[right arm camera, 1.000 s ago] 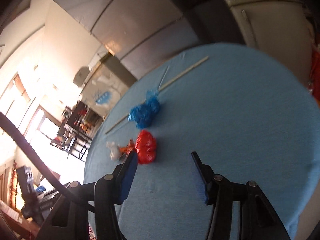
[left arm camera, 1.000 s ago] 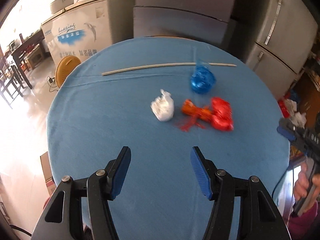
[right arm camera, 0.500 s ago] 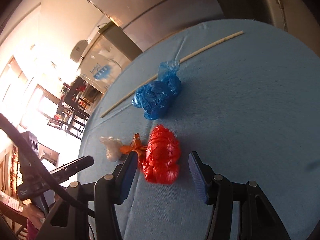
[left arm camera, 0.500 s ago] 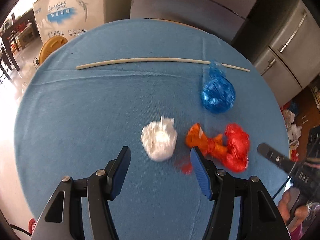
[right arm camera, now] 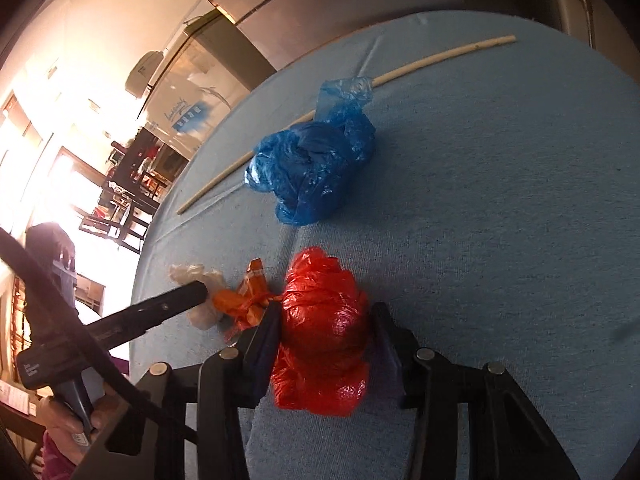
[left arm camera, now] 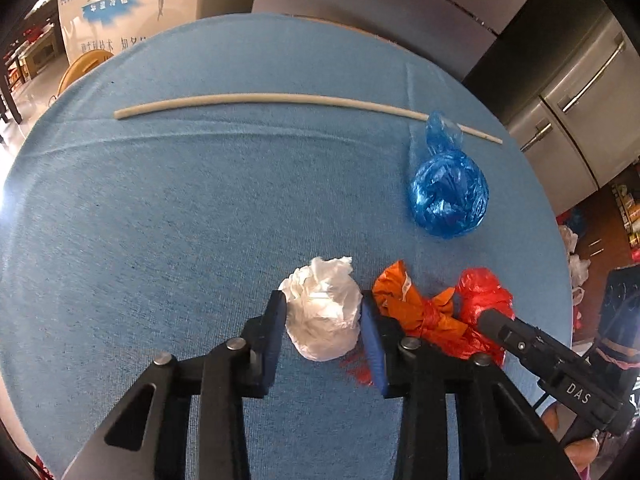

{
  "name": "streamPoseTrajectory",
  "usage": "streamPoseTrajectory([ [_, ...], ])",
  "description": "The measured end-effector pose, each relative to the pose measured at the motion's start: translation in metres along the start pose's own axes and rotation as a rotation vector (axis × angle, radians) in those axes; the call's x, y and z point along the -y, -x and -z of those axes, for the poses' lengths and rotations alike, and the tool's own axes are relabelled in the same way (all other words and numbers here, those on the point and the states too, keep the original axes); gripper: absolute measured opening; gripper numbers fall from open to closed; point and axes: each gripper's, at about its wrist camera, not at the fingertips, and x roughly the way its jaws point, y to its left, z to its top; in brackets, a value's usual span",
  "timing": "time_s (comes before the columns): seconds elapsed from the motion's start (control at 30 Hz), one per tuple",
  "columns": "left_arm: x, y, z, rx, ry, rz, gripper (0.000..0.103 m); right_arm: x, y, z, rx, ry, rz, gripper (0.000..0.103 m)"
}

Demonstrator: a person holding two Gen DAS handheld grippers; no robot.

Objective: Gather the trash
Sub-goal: 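Grasp the white tissue bag with the left tool while the right tool grasps the red bag, then carry the tissue bag and red bag to the red basket and release both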

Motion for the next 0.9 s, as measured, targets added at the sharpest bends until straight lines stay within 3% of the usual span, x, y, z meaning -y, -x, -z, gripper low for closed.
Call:
streamPoseTrajectory([
  [0.07,0.0,0.006,0.003,0.007,0.003,0.021,0.017,-0.001,0.003,0.003,0.013,0.006,0.007,0.046],
  [0.1,0.0,0.008,0.005,0.005,0.005,0.031,0.015,-0.001,0.007,0.005,0.024,0.007,0.013,0.046],
  [0.5,0.01,0.066,0.064,0.077,-0.049,0.014,0.014,0.007,0.076,0.033,0.154,-0.011,-0.043,0.046],
  [0.6,0.012,0.082,0.081,0.095,-0.055,-0.022,0.014,0.002,0.086,0.042,0.167,0.009,-0.062,0.046],
  [0.9,0.025,0.147,0.129,0.246,-0.049,-0.107,0.014,-0.028,0.094,0.065,0.168,0.075,-0.115,0.046],
])
